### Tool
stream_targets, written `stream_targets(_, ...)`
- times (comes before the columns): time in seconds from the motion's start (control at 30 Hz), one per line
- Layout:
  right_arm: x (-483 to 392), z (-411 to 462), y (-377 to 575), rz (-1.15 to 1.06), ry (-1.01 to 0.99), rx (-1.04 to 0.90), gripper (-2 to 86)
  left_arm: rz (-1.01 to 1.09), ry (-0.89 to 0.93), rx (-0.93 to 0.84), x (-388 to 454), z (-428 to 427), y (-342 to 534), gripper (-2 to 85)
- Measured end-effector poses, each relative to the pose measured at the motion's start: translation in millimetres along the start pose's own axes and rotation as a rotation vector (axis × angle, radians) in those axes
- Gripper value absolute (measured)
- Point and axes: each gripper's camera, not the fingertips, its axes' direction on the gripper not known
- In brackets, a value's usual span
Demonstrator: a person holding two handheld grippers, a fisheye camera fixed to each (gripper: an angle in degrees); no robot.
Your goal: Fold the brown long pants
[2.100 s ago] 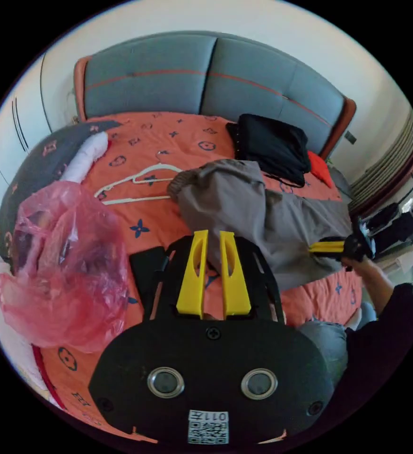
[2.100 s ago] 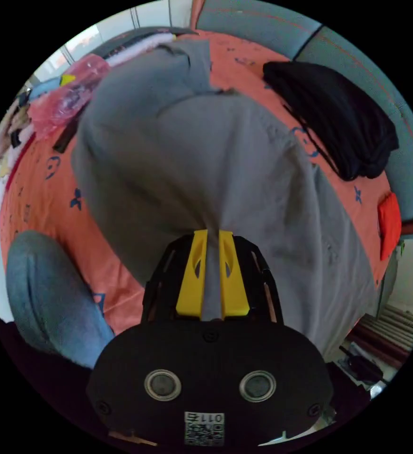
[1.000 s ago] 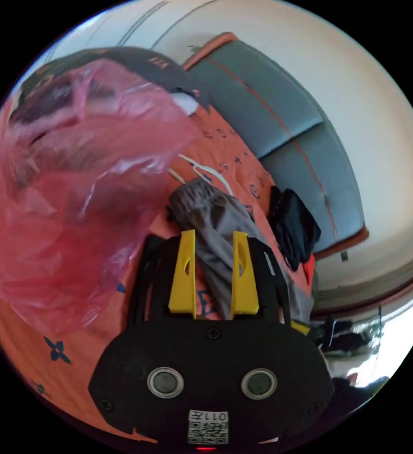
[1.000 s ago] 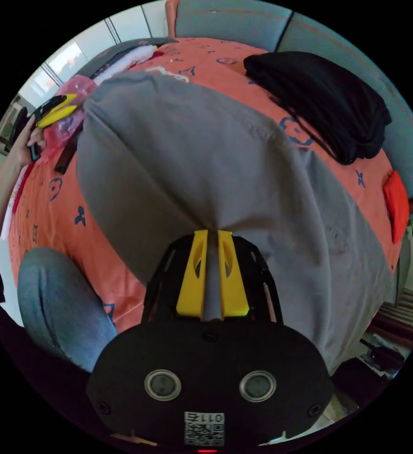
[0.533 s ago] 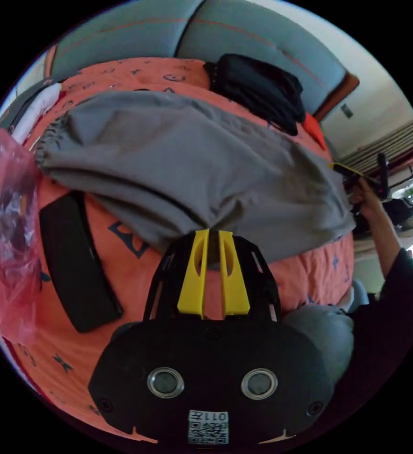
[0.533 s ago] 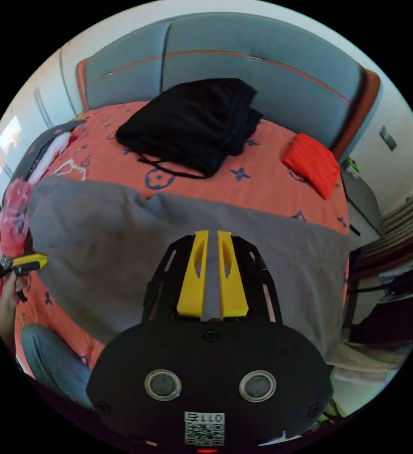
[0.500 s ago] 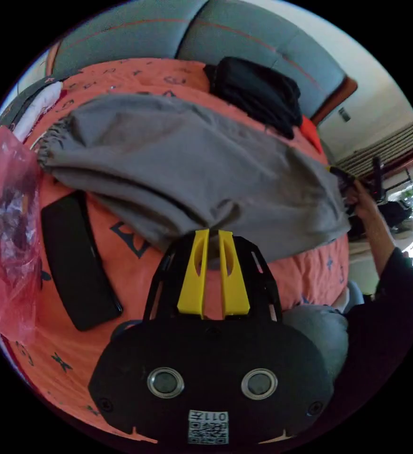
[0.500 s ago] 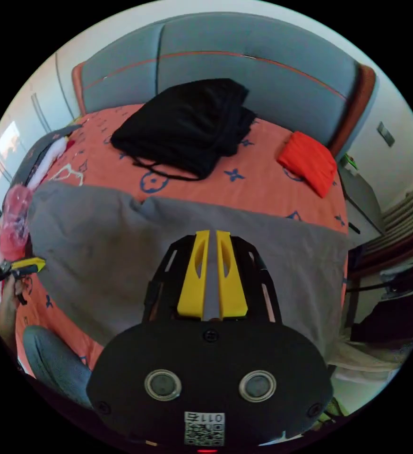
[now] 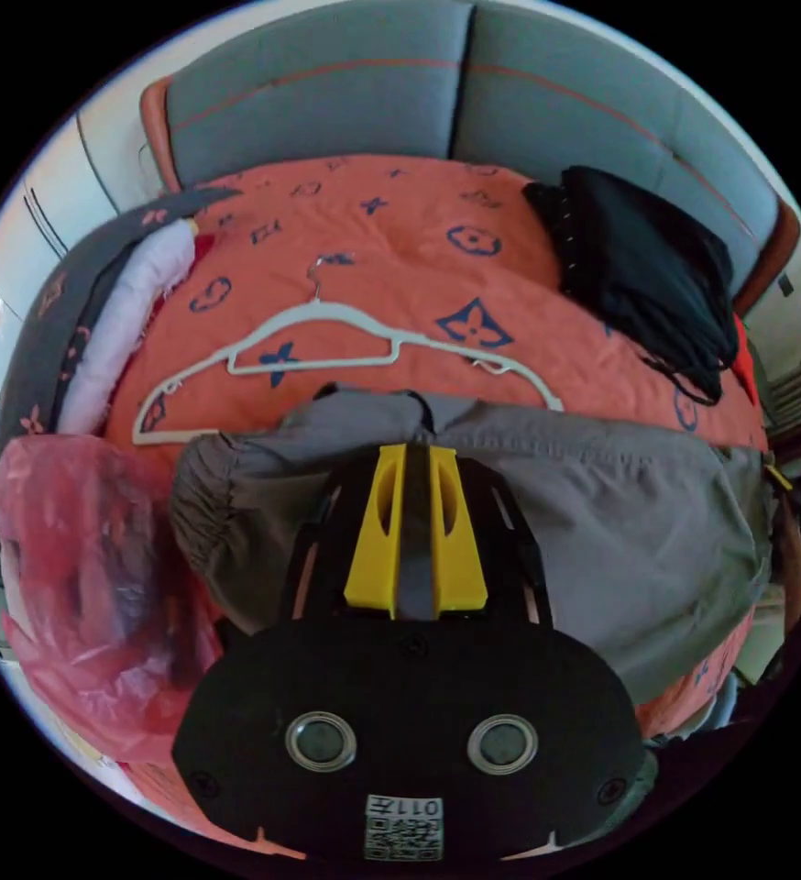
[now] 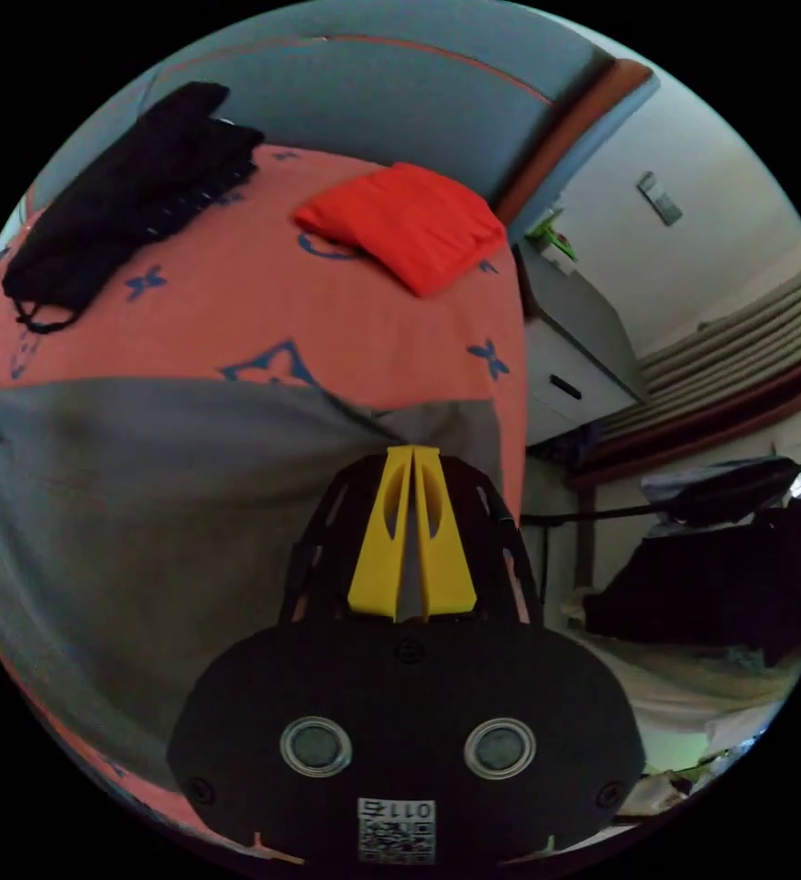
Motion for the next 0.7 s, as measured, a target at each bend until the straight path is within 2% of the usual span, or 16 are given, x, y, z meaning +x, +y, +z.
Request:
stream_targets(0.07,23.6,7.9,1.6,0.038,-0.085,0.031,0.1,-0.097,0.092,0.019,-16.2,11.9,5.7,1.0)
stream_targets(0.2,55.1,24.3,-2.4,0.042,-0.057,0.044,0.4,-0.244,0.316,0.080,-46.2,19.1,23.2,0.8)
stream_targets(0.3,82.3,27.0,-8.4,0.069,-0.108,0.049,0.7,-0.218,0.449,0.117,-52.1,3.7,28.2,1.6)
stream_targets(0.4,112.3,6.8,-3.1,0.078,-0.152,0.125,1.1,-0.146,0.600,0.273,-56.5,-33.7,43.5,3.2)
stream_targets(0.5,130.2,-9.3,14.7,0.016,-0.143,0.140,1.3,-0.098,0.580,0.294,-56.3,-59.2,67.4,5.1)
stream_targets(0.57,140.6,-9.8,23.4,0.016,-0.122,0.147,1.2,-0.044,0.536,0.245,-48.0,-62.6,82.2,6.3)
stream_targets(0.7,179.9,5.9,5.0,0.127,-0.196,0.162,0.5,0.026,0.434,0.222,-19.3,-57.0,101.8,8.8)
